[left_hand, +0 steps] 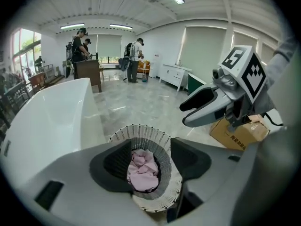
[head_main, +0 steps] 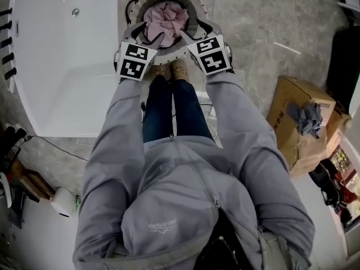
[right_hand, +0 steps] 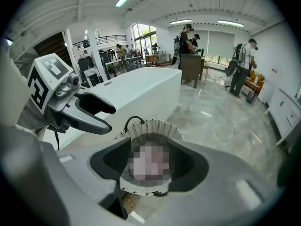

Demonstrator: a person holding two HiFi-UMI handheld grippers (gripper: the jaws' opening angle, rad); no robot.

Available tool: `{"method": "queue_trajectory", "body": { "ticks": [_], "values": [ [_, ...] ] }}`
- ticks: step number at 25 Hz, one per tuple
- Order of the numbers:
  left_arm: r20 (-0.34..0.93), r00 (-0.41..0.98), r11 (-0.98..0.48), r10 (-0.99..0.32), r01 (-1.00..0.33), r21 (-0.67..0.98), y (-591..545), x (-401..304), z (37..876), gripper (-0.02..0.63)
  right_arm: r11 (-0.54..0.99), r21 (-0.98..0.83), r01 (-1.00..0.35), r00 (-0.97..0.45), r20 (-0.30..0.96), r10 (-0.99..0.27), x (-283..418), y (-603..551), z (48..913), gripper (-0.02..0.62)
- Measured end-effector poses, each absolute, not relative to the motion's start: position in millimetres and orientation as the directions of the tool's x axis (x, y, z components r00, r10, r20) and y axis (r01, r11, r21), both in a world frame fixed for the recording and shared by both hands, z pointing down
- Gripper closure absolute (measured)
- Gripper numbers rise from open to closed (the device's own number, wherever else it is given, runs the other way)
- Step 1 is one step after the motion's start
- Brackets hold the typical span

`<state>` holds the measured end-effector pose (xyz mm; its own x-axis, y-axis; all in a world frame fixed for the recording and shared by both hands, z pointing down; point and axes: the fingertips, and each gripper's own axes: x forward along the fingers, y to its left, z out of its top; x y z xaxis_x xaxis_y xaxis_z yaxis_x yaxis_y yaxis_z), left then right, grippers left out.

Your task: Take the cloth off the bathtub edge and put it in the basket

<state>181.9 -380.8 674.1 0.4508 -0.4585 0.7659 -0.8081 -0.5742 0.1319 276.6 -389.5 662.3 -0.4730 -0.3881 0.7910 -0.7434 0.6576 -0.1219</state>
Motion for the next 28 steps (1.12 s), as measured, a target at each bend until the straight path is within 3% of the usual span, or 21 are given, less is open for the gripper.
{"method": "queue_trajectory", "body": {
  "ticks": [2,4,7,21,28],
  "values": [
    [0.742,0.445,-0.564,-0.501,-0.819,0.11,-384,182,660,0.381,0.659,-0.093,-0.746,-0.469,0.777,-0.421,276,-392,648,0.38],
    [0.712,0.43,-0.553,-0.554,-0.83,0.071,-386,181,643,0.572,0.657,-0.066,-0.751,-0.466,0.759,-0.455,277,-392,633,0.475],
    [0.675,0.433,-0.554,-0.597,-0.832,0.044,-382,183,616,0.595,0.636,-0.073,-0.768,-0.477,0.728,-0.492,280,-391,609,0.591],
    [0.524,0.447,-0.497,-0.725,-0.866,0.05,-360,192,475,0.601,0.521,-0.061,-0.852,-0.474,0.515,-0.714,298,-379,454,0.591],
    [0.356,0.435,-0.456,-0.827,-0.889,0.025,-365,194,375,0.601,0.497,-0.006,-0.868,-0.467,0.353,-0.811,305,-373,355,0.591]
  ]
}}
